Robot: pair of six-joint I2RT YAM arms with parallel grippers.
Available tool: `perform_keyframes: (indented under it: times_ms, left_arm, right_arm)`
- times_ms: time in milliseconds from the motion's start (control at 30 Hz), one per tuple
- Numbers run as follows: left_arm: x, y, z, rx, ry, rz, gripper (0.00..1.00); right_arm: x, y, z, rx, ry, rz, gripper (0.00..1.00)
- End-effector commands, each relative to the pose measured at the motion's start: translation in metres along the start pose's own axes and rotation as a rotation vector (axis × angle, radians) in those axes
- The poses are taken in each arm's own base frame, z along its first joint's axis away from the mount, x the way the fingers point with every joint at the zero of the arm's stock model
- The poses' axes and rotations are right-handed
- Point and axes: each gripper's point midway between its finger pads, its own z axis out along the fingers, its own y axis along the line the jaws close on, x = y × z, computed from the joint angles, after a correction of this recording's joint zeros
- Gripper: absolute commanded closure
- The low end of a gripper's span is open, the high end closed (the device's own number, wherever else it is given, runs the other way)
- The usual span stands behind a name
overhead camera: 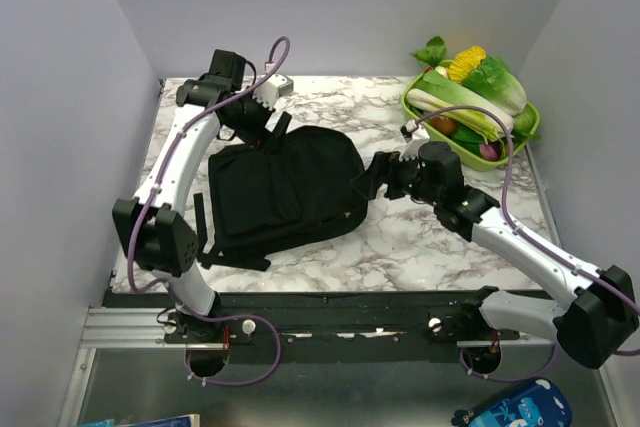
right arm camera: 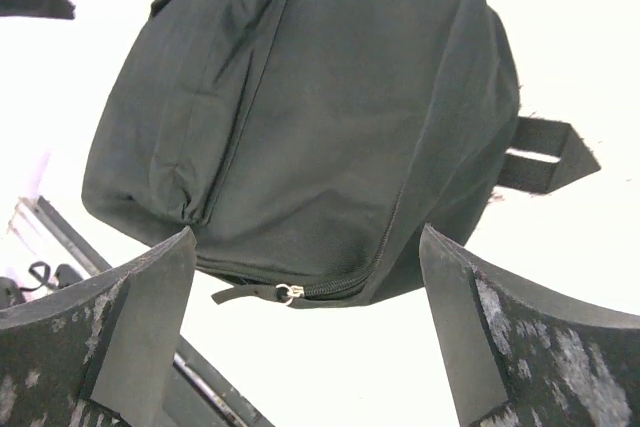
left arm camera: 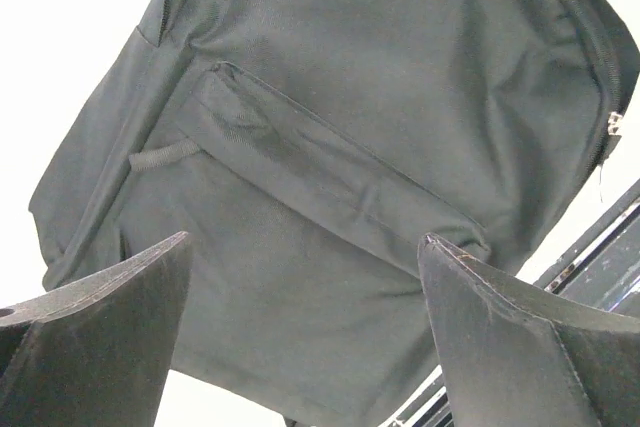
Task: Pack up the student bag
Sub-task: Adjust the student bag at the center of the board, then reset both arms
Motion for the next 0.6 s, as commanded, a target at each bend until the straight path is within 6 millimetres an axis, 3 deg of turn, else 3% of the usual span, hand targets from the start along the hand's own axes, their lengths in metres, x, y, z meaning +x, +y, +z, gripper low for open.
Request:
perform_keyframes:
  times_ms: [0, 167, 300, 567]
  left_arm:
    - [0.004, -0.008, -0.024, -0.075, -0.078, -0.008, 0.01]
    - [0.033, -0.007, -0.031, -0.096, -0.100, -0.046, 0.01]
    - [0.056, 0.019, -0.033, -0.197, -0.114, -0.096, 0.01]
    - [0.059, 0.029, -0.054, -0.220, -0.225, -0.129, 0.01]
  right_arm:
    - [-0.012, -0.018, -0.017, 0.105, -0.051, -0.116, 0.00]
    - [-0.018, -0.022, -0.033, 0.137, -0.082, -0.166, 0.00]
    - [-0.020, -0.028, -0.046, 0.164, -0.126, -0.194, 0.00]
    - [-0.019, -0.036, -0.058, 0.205, -0.147, -0.195, 0.00]
